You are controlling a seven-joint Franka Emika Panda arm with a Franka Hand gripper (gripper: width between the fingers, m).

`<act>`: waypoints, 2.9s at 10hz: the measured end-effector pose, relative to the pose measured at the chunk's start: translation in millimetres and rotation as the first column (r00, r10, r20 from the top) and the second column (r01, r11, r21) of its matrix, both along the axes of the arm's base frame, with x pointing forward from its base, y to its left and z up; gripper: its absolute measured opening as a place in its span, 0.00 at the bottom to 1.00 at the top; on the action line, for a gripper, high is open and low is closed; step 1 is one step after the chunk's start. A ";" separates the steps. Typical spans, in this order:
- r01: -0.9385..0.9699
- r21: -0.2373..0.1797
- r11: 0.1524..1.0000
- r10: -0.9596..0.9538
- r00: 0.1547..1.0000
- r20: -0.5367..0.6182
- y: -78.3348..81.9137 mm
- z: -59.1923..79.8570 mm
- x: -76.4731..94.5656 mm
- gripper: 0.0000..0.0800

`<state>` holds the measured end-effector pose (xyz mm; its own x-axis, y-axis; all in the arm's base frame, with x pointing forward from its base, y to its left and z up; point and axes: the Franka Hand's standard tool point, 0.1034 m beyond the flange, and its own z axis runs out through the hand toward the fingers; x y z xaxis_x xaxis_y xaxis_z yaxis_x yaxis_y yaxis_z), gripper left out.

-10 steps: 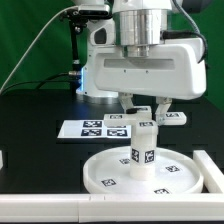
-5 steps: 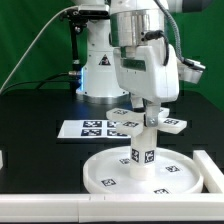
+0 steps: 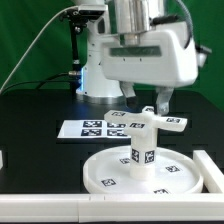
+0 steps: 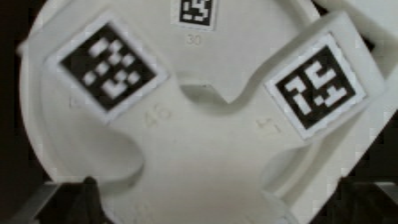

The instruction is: Assemble round table

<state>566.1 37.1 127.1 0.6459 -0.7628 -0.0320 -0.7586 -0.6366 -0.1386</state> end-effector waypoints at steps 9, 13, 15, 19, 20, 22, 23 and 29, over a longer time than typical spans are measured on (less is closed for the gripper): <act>-0.865 -0.121 0.486 0.873 0.487 0.022 7.1 -3.3 -2.3 0.81; -0.903 -0.130 0.408 0.912 0.410 0.020 5.6 -3.7 -2.5 0.81; -0.906 -0.120 0.406 0.913 0.408 0.010 3.2 -12.6 -6.2 0.81; -0.895 -0.152 0.419 0.906 0.422 0.011 1.7 -18.5 0.2 0.81; -0.895 -0.151 0.420 0.906 0.423 0.009 2.0 -20.6 -0.4 0.81; -0.894 -0.151 0.422 0.905 0.425 0.009 0.7 -20.6 -0.4 0.81; -0.894 -0.151 0.422 0.905 0.425 0.009 0.5 -20.6 -0.4 0.70; -0.891 -0.163 0.423 0.904 0.427 0.011 -6.4 -17.3 2.6 0.01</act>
Offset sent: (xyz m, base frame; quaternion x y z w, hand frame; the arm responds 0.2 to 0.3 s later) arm 0.0000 0.0000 0.0000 0.0000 0.0000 -0.1296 0.9916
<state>568.6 30.7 109.8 0.9607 0.2590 0.0997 0.2641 -0.9636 -0.0414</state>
